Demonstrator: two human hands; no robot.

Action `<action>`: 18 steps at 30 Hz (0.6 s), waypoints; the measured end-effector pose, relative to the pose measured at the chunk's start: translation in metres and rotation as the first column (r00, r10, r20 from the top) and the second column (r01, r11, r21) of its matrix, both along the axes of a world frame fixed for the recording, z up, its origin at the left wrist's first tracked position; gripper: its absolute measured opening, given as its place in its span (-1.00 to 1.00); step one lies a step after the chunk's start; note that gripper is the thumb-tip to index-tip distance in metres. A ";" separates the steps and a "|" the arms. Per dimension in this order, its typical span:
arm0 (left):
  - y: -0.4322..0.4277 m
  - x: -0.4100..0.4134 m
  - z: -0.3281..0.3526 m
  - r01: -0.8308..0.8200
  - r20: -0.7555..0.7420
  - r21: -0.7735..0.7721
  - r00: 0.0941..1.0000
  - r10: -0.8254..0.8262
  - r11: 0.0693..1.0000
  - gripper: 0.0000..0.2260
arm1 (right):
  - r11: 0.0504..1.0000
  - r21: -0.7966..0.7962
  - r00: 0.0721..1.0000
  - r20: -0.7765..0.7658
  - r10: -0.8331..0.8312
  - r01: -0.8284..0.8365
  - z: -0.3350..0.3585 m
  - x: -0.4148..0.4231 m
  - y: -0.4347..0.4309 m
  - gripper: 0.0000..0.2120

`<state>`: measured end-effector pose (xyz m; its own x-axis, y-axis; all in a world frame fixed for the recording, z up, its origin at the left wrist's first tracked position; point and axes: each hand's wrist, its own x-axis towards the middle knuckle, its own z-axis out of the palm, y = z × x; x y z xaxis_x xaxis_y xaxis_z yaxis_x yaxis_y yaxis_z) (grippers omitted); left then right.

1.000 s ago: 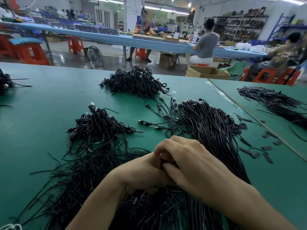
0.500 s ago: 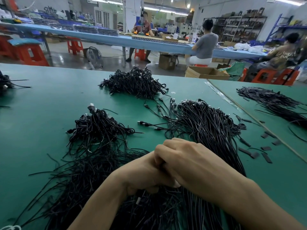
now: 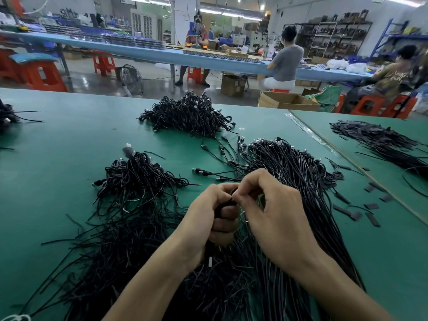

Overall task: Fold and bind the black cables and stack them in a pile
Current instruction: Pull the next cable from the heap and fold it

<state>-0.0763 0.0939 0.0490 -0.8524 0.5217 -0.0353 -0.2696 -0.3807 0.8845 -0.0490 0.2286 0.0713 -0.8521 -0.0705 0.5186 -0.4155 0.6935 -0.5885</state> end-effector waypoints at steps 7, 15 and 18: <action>0.005 -0.001 -0.004 -0.143 -0.105 0.128 0.982 0.157 0.981 -0.71 | 0.956 -0.292 0.987 -0.140 -0.076 0.032 -0.001 0.001 -0.017 -0.70; -0.006 -0.010 -0.014 -0.444 -0.445 -0.209 0.837 0.319 0.871 -0.78 | 0.855 -0.517 0.999 0.017 0.043 -0.028 0.007 -0.006 -0.006 -0.74; -0.008 -0.010 -0.013 -0.486 -0.495 -0.221 0.803 0.332 0.846 -0.85 | 0.751 -0.653 0.981 0.059 0.185 -0.102 0.007 -0.006 -0.007 -0.75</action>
<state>-0.0860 0.0860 0.0358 -0.9500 0.1437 0.2772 0.2740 -0.0418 0.9608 -0.0547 0.2214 0.0783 -0.9141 0.1185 0.3877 -0.3817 0.0707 -0.9216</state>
